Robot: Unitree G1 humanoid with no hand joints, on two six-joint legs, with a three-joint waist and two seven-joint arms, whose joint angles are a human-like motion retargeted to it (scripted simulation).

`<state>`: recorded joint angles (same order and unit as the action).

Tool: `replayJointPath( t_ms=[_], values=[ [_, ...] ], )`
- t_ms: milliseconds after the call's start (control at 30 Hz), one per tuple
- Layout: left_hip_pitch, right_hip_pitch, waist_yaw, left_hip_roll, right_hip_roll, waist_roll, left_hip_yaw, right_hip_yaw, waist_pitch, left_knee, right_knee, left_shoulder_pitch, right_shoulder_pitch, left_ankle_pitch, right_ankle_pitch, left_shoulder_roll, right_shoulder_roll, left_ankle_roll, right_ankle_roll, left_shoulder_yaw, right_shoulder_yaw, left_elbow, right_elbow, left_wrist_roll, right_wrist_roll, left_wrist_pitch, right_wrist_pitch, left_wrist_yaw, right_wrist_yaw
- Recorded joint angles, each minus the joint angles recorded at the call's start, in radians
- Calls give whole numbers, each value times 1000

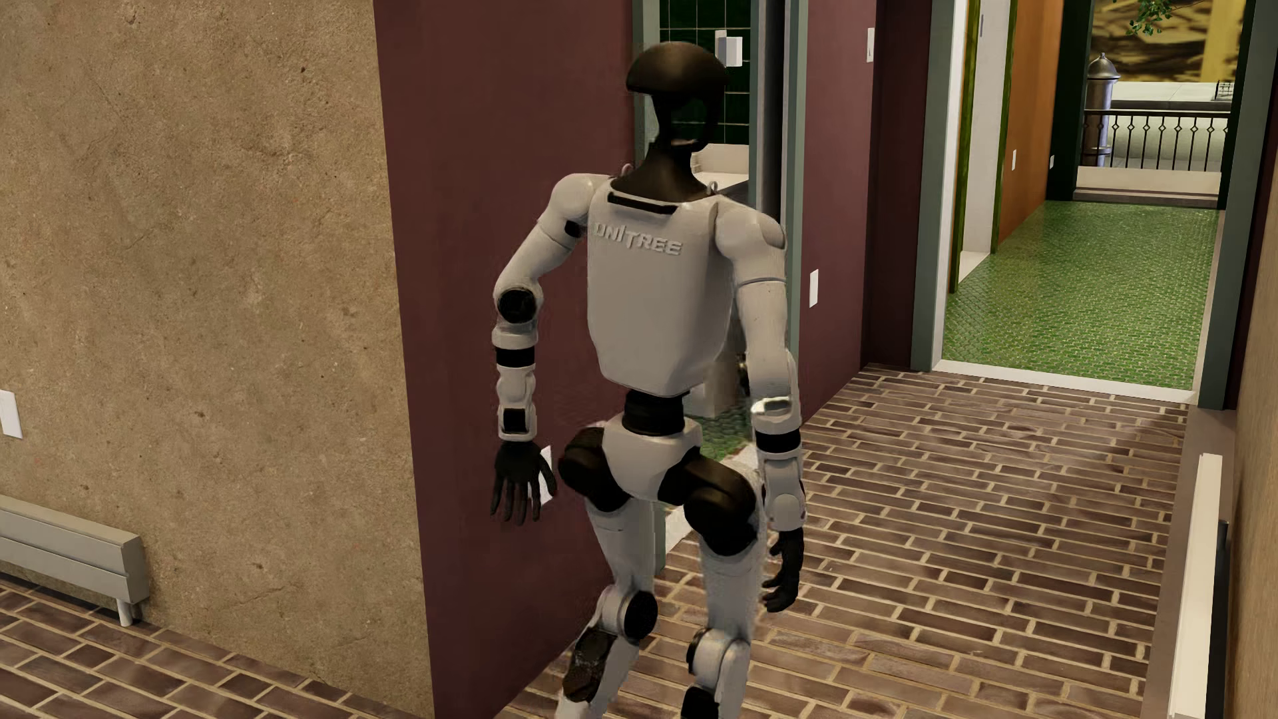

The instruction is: Avoid the corner

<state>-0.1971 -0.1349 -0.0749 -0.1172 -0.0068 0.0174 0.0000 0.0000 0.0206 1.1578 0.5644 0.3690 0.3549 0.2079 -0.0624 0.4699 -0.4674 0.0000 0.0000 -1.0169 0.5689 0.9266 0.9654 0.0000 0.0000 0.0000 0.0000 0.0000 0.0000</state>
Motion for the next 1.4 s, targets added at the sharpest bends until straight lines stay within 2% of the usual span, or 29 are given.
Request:
replayJointPath(
  t_ms=[33, 67, 133, 200, 233, 267, 300, 367, 400, 467, 500, 533, 600, 633, 667, 700, 767, 833, 900, 967, 1000, 1033, 1067, 1133, 1167, 1233, 1300, 1333, 1400],
  values=[
    [-92, 49, 38, -14, -12, -22, 0, 0, 0, 65, -25, -4, -10, -72, -12, 2, 14, 0, 0, 101, 0, -26, -14, 0, 0, 0, 0, 0, 0],
    [-171, 98, 69, -38, -24, -44, 0, 0, -8, 44, -49, -5, -16, -68, -23, 4, 25, 0, 0, 191, -15, -55, -29, 0, 0, 0, 0, 0, 0],
    [-211, 231, 122, -60, -13, -66, 0, 0, 27, -218, -93, 4, -21, 44, -41, -18, 31, 0, 0, 343, -69, -137, -68, 0, 0, 0, 0, 0, 0],
    [-182, 327, 169, -68, 0, -70, 0, 0, 58, -565, -101, 2, -35, 85, -60, -44, 22, 0, 0, 386, -110, -182, -90, 0, 0, 0, 0, 0, 0],
    [-164, 375, 178, -59, 13, -68, 0, 0, 68, -700, -105, 7, -38, -9, -68, -50, 15, 0, 0, 383, -123, -197, -97, 0, 0, 0, 0, 0, 0],
    [-157, 410, 185, -33, 34, -62, 0, 0, 70, -748, -107, 13, -37, -160, -75, -49, 11, 0, 0, 372, -136, -202, -107, 0, 0, 0, 0, 0, 0],
    [-180, 441, 180, -25, 42, -67, 0, 0, 68, -744, -104, 16, -29, -189, -80, -48, 11, 0, 0, 350, -149, -187, -118, 0, 0, 0, 0, 0, 0],
    [-223, 480, 190, -45, 7, -101, 0, 0, 46, -700, -76, 11, 20, 63, -52, -47, 19, 0, 0, 275, -183, -104, -131, 0, 0, 0, 0, 0, 0],
    [-237, 477, 192, -61, -27, -128, 0, 0, 23, -663, -40, 17, 57, 117, 10, -43, 29, 0, 0, 225, -184, -54, -126, 0, 0, 0, 0, 0, 0],
    [-162, 368, 151, -80, -115, -177, 0, 0, -10, -640, 198, 40, 106, 32, 271, -23, 48, 0, 0, 100, -120, 30, -72, 0, 0, 0, 0, 0, 0],
    [-153, 192, 106, -119, -179, -206, 0, 0, -46, -660, 396, 18, 101, -12, 368, -14, 48, 0, 0, 10, -70, 55, -47, 0, 0, 0, 0, 0, 0],
    [-107, 62, 56, -131, -185, -206, 0, 0, -54, -676, 560, -11, 101, -62, 315, -5, 49, 0, 0, -59, -32, 66, -21, 0, 0, 0, 0, 0, 0],
    [92, -58, -13, -122, -189, -171, 0, 0, -4, -723, 718, -87, 124, -229, 97, 7, 45, 0, 0, -128, 49, 68, 17, 0, 0, 0, 0, 0, 0],
    [201, -93, -32, -106, -176, -152, 0, 0, 24, -741, 694, -112, 139, -325, 15, 15, 45, 0, 0, -67, 98, 50, 35, 0, 0, 0, 0, 0, 0],
    [301, -112, -52, -67, -134, -123, 0, 0, 52, -738, 607, -116, 148, -404, -44, 25, 51, 0, 0, 56, 142, 6, 65, 0, 0, 0, 0, 0, 0],
    [356, -146, -72, -55, -116, -109, 0, 0, 66, -744, 482, -133, 145, -438, -55, 29, 55, 0, 0, 180, 187, -45, 80, 0, 0, 0, 0, 0, 0],
    [436, -167, -90, -41, -85, -92, 0, 0, 85, -751, 160, -169, 138, -456, 89, 34, 65, 0, 0, 383, 204, -167, 73, 0, 0, 0, 0, 0, 0],
    [512, -148, -94, -30, -73, -86, 0, 0, 93, -754, -92, -202, 137, -453, 224, 40, 70, 0, 0, 478, 148, -272, 30, 0, 0, 0, 0, 0, 0],
    [594, -158, -86, -8, -66, -73, 0, 0, 100, -761, -59, -196, 117, -418, 190, 38, 57, 0, 0, 497, 103, -338, 1, 0, 0, 0, 0, 0, 0],
    [636, -162, -103, 41, -44, -38, 0, 0, 83, -759, 45, -149, 80, -277, 214, 12, 38, 0, 0, 460, 59, -305, 14, 0, 0, 0, 0, 0, 0],
    [606, -127, -109, 63, -32, -21, 0, 0, 73, -697, 67, -129, 59, -135, 170, -11, 26, 0, 0, 398, 31, -239, 30, 0, 0, 0, 0, 0, 0],
    [500, -81, -115, 79, -21, -8, 0, 0, 63, -549, 58, -126, 36, 14, 122, -32, 20, 0, 0, 304, -9, -162, 39, 0, 0, 0, 0, 0, 0],
    [340, -60, -101, 79, -12, 1, 0, 0, 44, -347, 41, -132, 14, 94, 85, -40, 17, 0, 0, 206, -52, -106, 31, 0, 0, 0, 0, 0, 0],
    [84, 13, 3, 60, 7, -6, 0, 0, 37, -62, -13, -95, -22, 103, 52, -32, 4, 0, 0, 112, -104, -76, -26, 0, 0, 0, 0, 0, 0],
    [-1, 79, 49, 44, 4, -20, 0, 0, 37, -45, -57, -55, -37, 95, 58, -25, -3, 0, 0, 97, -127, -78, -56, 0, 0, 0, 0, 0, 0],
    [-120, 176, 108, 16, 1, -35, 0, 0, 42, -216, -89, 9, -50, 109, 53, -18, -11, 0, 0, 59, -224, -63, -127, 0, 0, 0, 0, 0, 0],
    [-137, 265, 136, -9, 10, -30, 0, 0, 81, -519, -90, 31, -54, 180, -1, -30, -15, 0, 0, -18, -304, -25, -189, 0, 0, 0, 0, 0, 0],
    [-134, 318, 133, -14, 20, -27, 0, 0, 89, -643, -98, 36, -48, 131, -26, -34, -16, 0, 0, -48, -310, -15, -208, 0, 0, 0, 0, 0, 0],
    [-141, 402, 136, -3, 34, -33, 0, 0, 81, -731, -105, 52, -19, -192, -70, -33, -9, 0, 0, -26, -259, -25, -205, 0, 0, 0, 0, 0, 0]
  ],
)
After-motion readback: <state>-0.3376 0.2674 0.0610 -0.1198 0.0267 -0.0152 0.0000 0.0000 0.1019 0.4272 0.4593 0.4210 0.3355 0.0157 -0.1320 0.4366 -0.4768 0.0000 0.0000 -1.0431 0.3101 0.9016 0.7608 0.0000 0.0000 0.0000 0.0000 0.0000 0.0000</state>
